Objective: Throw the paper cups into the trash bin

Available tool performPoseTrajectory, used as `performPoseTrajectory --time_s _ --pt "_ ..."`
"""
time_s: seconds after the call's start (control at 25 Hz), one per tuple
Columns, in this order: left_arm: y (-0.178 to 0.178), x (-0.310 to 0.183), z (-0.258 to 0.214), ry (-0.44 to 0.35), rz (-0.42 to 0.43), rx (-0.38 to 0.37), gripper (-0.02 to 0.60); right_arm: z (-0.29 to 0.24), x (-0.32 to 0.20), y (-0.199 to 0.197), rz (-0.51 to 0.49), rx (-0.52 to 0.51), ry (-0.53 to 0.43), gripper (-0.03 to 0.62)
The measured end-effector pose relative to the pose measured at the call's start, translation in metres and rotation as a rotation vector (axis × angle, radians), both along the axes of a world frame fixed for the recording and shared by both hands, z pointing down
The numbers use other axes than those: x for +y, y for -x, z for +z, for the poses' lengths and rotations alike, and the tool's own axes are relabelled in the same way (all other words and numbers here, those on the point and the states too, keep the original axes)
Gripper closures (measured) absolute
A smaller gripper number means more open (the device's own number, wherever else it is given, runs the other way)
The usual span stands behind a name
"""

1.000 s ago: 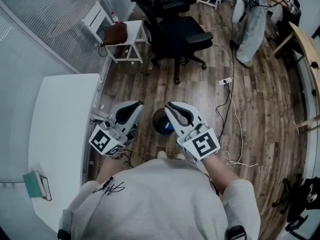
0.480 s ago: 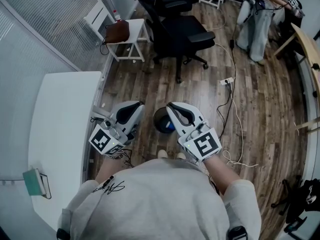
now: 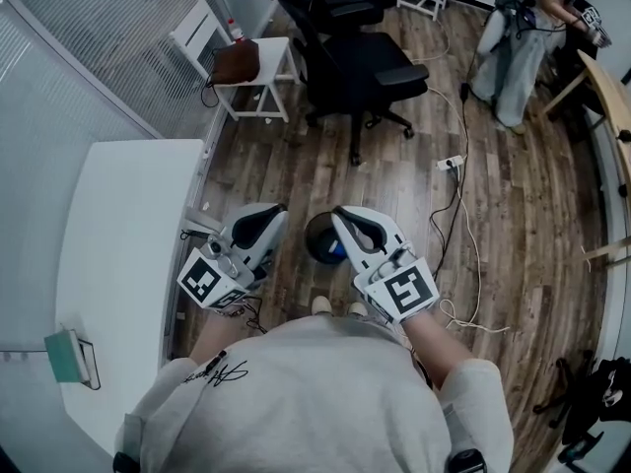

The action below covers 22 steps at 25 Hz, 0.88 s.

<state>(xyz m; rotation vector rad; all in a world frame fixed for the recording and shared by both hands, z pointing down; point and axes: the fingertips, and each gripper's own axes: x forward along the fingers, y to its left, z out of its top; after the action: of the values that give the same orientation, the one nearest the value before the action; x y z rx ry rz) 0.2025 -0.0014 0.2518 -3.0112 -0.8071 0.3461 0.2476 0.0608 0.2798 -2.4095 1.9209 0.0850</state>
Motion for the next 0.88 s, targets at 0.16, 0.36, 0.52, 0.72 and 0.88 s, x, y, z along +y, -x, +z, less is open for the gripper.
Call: performPoseTrajectory --time_s 0.16,0.36,0.52,0.72,0.88 --pt "0.001 -0.001 0.000 -0.002 -0.003 0.002 0.578 0.000 -0.001 0.000 0.004 -0.007 -0.007 0.580" --pt "0.000 0.000 -0.002 -0.002 -0.006 0.005 0.578 -0.003 0.002 0.000 0.006 -0.006 -0.011 0.583" --pt "0.002 0.003 -0.004 -0.006 -0.005 0.009 0.578 -0.003 0.004 0.001 0.008 -0.008 -0.011 0.583" --pt "0.003 0.007 -0.003 -0.038 -0.008 0.011 0.578 -0.005 0.004 0.001 0.011 -0.002 -0.010 0.583" --pt "0.007 0.010 -0.001 -0.039 -0.005 0.007 0.578 -0.007 0.006 0.002 0.015 0.002 -0.015 0.583"
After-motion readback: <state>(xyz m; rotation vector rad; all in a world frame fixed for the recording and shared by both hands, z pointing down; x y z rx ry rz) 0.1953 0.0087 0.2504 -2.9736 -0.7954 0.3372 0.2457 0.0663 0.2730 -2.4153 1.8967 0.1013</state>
